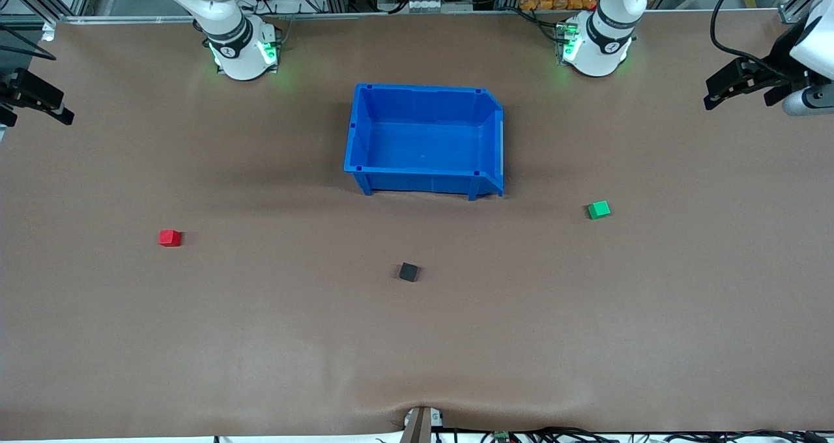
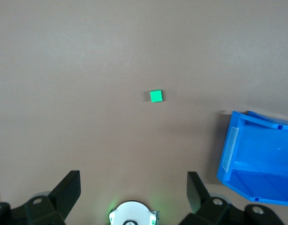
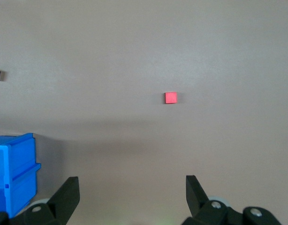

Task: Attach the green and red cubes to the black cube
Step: 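Move the left gripper toward the green cube while the right gripper reaches the red cube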

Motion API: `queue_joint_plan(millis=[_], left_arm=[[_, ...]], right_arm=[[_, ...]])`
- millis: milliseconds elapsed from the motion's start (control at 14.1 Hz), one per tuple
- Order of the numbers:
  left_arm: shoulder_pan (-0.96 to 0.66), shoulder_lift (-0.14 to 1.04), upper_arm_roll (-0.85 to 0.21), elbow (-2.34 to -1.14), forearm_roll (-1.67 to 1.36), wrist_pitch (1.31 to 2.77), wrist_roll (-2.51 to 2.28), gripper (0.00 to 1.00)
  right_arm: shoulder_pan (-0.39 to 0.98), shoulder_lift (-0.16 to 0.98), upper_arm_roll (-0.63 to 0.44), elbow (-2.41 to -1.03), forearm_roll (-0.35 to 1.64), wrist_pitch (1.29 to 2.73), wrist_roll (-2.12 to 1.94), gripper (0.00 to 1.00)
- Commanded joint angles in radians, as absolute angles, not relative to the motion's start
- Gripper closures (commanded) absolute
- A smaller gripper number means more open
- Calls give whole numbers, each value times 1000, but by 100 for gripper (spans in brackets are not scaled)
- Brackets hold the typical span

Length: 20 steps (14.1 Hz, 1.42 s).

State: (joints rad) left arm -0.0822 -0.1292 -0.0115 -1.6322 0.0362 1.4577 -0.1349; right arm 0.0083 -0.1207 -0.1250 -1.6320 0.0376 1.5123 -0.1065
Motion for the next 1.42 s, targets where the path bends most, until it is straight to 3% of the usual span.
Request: queue_joint_plan(millis=[0,849,1132,1344], left_arm=[[-84,-126,-6,-1609,54,1428,-114,0],[-77,-22,0,-1592,54,1446,-126,0],[-61,-17,-2,-1682,48,1586,-132,0],[-54,-17,-2,-1816,46,1768,-133,0]], right_arm=[[20,-123,-127,-1618,35,1502,-112,0],[18,-121,-147,-1615,34,1516,-114,0],[23,-107,-134,-1580,29,1517,-112,0],[11,-26,-72,-1502,-52,1523,-109,0]])
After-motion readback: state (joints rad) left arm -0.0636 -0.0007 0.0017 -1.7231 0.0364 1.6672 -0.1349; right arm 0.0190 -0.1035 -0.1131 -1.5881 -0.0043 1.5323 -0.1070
